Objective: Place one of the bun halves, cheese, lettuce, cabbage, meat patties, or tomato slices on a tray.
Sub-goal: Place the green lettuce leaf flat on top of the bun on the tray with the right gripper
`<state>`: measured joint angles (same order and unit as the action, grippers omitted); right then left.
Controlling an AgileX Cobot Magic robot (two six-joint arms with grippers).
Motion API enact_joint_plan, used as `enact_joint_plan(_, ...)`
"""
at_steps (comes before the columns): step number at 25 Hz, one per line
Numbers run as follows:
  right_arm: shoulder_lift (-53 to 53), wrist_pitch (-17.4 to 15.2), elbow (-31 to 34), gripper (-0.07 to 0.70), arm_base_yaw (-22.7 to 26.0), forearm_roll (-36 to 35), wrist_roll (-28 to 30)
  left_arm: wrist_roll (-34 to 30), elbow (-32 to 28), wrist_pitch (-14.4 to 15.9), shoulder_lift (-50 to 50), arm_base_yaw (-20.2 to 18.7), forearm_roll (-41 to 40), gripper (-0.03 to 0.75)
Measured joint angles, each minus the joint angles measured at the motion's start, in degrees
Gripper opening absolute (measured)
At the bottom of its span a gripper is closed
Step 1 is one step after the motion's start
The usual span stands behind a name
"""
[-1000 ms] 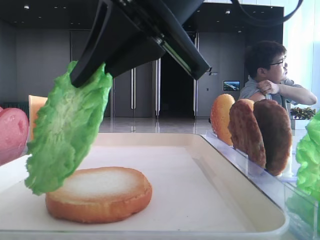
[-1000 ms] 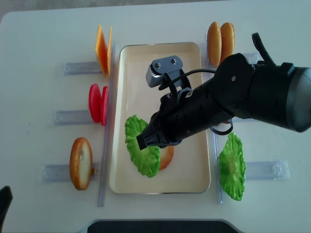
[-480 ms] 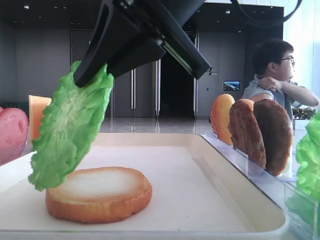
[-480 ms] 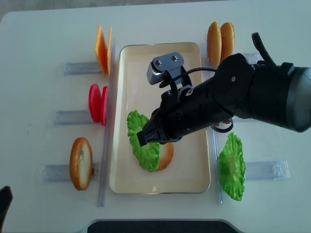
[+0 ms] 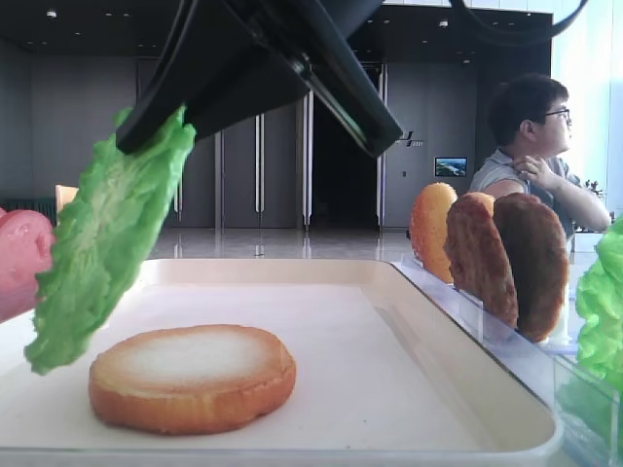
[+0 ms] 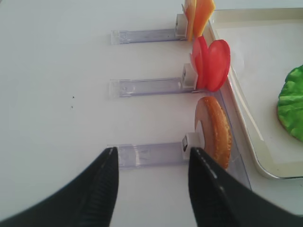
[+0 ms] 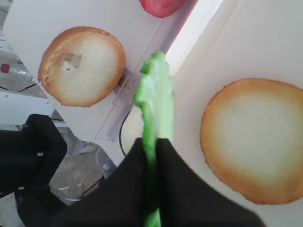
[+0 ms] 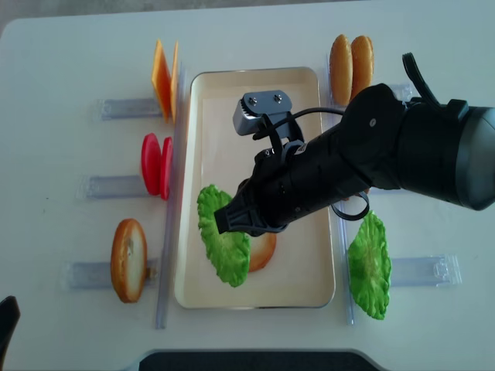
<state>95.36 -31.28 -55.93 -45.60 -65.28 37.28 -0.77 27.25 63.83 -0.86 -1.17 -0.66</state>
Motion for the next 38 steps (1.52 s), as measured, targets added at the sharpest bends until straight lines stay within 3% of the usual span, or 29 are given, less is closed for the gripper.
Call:
enact_joint_plan(6,2.27,-3.84,0.45,0.020,2.89,-8.98,7.14,0.00,0.00,0.00,0.00,0.00,0.00,0.366)
enact_joint_plan(14,4.10,-3.77,1.41,0.020,3.89,-13.99,15.51,0.00,0.00,0.00,0.00,0.00,0.00,0.361)
enact_joint_plan(21,4.10,-3.07,4.10,0.020,7.70,-13.64,16.63,0.00,0.00,0.00,0.00,0.00,0.00,0.360)
enact_joint_plan(32,4.10,-1.06,4.66,0.020,7.76,-13.04,17.07,0.00,0.00,0.00,0.00,0.00,0.00,0.360)
enact_joint_plan(35,4.10,-1.01,4.66,0.071,7.76,-12.68,17.34,0.00,0.00,0.00,0.00,0.00,0.00,0.360)
enact_joint_plan(38,4.10,-1.06,4.66,0.231,7.76,-12.37,18.25,0.00,0.00,0.00,0.00,0.00,0.00,0.358)
